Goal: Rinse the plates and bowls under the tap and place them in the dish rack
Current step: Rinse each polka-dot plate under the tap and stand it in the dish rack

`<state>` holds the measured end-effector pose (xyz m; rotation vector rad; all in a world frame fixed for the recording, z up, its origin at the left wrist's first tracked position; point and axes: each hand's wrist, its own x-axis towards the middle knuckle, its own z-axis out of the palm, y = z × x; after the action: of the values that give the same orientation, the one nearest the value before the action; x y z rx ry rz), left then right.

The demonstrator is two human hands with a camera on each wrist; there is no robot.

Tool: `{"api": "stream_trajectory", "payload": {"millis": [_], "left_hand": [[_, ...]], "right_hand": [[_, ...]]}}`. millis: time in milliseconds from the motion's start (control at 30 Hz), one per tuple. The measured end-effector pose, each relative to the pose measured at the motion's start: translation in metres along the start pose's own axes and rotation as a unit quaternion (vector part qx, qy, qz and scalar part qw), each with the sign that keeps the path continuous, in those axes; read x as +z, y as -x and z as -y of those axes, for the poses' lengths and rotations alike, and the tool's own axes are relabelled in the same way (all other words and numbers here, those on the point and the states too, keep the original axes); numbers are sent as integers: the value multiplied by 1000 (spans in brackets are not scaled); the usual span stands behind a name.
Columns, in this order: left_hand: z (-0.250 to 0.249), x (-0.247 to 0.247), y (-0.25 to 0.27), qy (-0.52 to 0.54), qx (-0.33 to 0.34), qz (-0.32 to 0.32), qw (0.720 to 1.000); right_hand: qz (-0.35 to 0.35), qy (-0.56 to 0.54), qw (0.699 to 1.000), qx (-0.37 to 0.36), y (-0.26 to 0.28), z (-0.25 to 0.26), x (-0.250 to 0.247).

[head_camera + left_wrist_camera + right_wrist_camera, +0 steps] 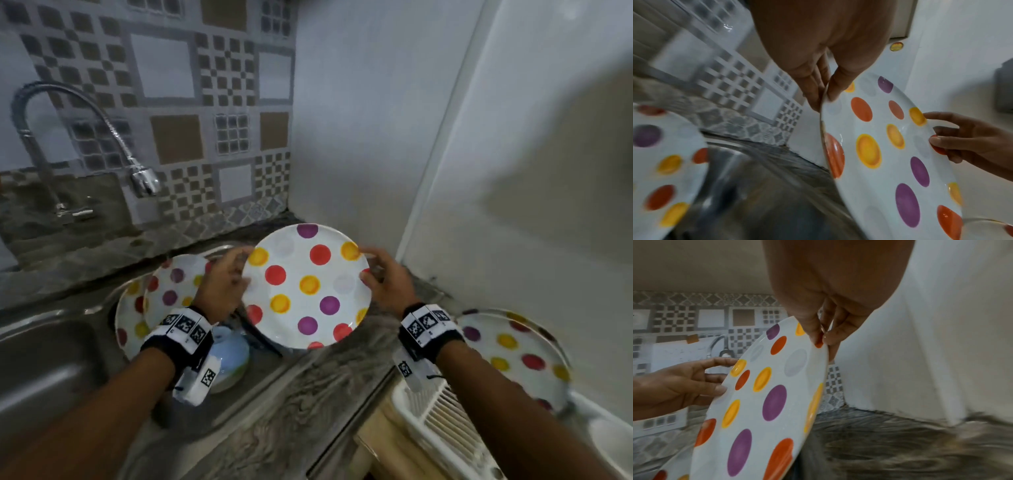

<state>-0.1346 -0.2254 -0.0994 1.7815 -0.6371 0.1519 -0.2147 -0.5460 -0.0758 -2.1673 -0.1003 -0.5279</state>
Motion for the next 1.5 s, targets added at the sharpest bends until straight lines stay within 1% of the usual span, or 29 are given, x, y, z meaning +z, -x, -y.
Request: {"api": "stream_trajectory", "payload": {"millis": [33, 133, 300, 367, 433, 533, 600, 733, 800, 867, 900, 933, 967, 1000, 1033, 1067, 1100, 1133, 1200, 1233, 1300, 1367, 1433, 1467, 1500], "left_hand": [[-8, 21, -9, 12, -4, 12, 1000], [-26, 89, -30, 42, 14, 60, 997], [-48, 204, -52, 39, 54, 115, 991], [-56, 247, -57, 39, 49, 137, 989], [-63, 287, -60, 37, 33, 151, 987], [-67, 339, -60, 30, 47, 178, 982], [-67, 368, -60, 26, 44, 195, 979], [-57, 417, -62, -37, 30, 193, 980], [-42, 434, -61, -59, 22, 203, 977], [-34, 448, -57, -83, -4, 223, 971], [-27, 455, -58, -78, -19, 226, 971], [-24, 460, -56, -50, -36, 236, 970], [-24, 465, -54, -41, -23, 223, 974], [-21, 468, -53, -15, -50, 195, 979], [-16, 469, -51, -19, -57, 187, 980], [-13, 470, -51, -44, -57, 189, 979], [-9, 469, -50, -92, -36, 202, 974], [-3, 468, -48, -118, -32, 219, 968], [6, 467, -46, -156, -42, 218, 963], [10, 466, -44, -158, -29, 223, 962], [19, 465, -45, -90, -47, 241, 965], [18, 462, -46, 3, -90, 257, 962], [13, 459, -47, 63, -132, 256, 956], [12, 456, -49, 48, -133, 252, 957], [7, 452, -48, 4, -119, 249, 961]], "right_hand": [[-22, 25, 999, 7, 9, -5, -20], [-70, 100, 991, 50, 39, -26, -83], [-115, 190, 970, 101, 100, -59, -175], [-130, 201, 963, 123, 124, -74, -203], [-142, 199, 957, 153, 147, -90, -224], [-148, 217, 946, 189, 177, -113, -247], [-147, 220, 942, 208, 194, -127, -257], [-136, 207, 939, 239, 221, -159, -265], [-133, 203, 935, 260, 229, -173, -263], [-133, 192, 932, 277, 237, -186, -260], [-133, 189, 931, 282, 240, -191, -258], [-130, 190, 930, 286, 242, -196, -255], [-125, 192, 928, 292, 244, -201, -253], [-121, 192, 927, 300, 245, -204, -250], [-115, 192, 925, 309, 246, -207, -247], [-108, 190, 923, 317, 247, -210, -244], [-102, 190, 922, 322, 248, -212, -242], [-97, 191, 922, 323, 248, -214, -240], [-90, 193, 925, 315, 246, -216, -236], [-85, 194, 926, 313, 244, -217, -235], [-78, 197, 924, 318, 239, -217, -234], [-83, 197, 924, 317, 234, -215, -234], [-92, 210, 924, 305, 233, -211, -235], [-97, 220, 924, 298, 233, -209, -235], [-103, 229, 923, 291, 233, -207, -235]]}}
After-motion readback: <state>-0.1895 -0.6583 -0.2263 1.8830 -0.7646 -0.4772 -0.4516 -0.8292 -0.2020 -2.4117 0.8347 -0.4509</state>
